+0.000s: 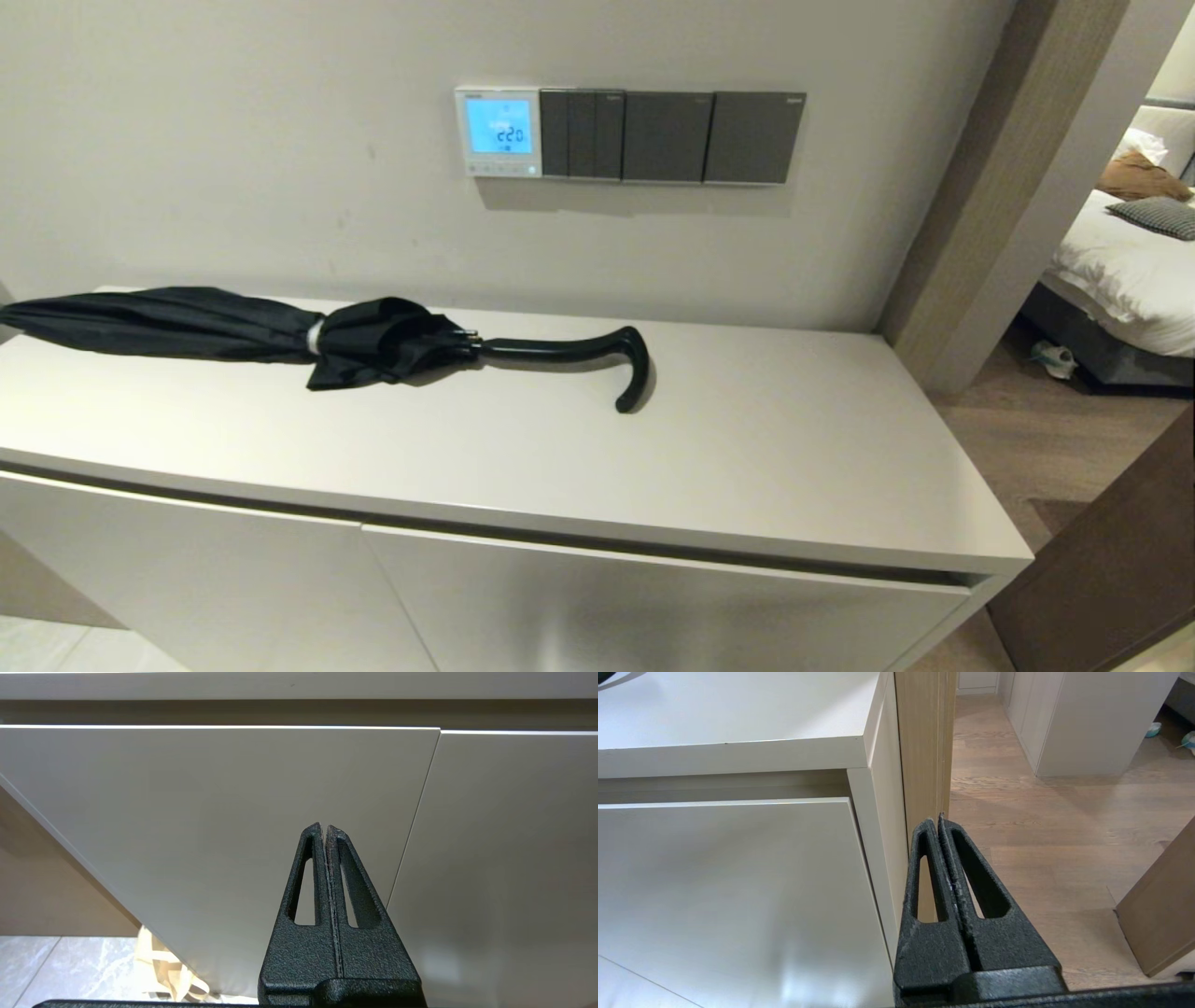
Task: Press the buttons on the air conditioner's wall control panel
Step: Turn off the central air conditioner
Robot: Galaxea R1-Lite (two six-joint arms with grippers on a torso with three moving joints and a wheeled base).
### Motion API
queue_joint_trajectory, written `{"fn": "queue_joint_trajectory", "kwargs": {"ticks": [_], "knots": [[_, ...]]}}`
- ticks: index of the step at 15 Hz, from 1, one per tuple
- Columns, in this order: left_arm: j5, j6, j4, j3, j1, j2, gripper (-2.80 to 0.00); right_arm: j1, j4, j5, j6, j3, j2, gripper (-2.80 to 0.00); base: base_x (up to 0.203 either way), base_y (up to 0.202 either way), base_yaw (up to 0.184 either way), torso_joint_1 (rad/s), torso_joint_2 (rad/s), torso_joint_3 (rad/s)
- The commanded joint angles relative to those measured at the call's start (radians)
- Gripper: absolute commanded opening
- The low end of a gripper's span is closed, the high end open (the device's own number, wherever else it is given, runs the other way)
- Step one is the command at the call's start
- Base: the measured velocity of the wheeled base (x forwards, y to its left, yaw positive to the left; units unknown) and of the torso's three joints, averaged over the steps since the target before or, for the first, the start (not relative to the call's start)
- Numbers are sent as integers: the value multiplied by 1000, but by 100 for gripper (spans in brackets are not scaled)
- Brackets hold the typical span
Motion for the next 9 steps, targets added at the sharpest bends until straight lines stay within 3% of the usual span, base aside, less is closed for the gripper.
{"fn": "queue_joint_trajectory", "kwargs": {"ticks": [1, 6, 9], "knots": [[0, 0, 2, -1, 0, -1, -280, 1, -1, 0, 0, 1, 2, -280, 0, 0, 0, 0, 0, 0], [2, -79, -16, 2, -1, -1, -280, -1, 4, 0, 10, 1, 2, -280, 0, 0, 0, 0, 0, 0], [3, -78, -24, 5, 0, -1, -280, -1, 4, 0, 11, 1, 2, -280, 0, 0, 0, 0, 0, 0]]}}
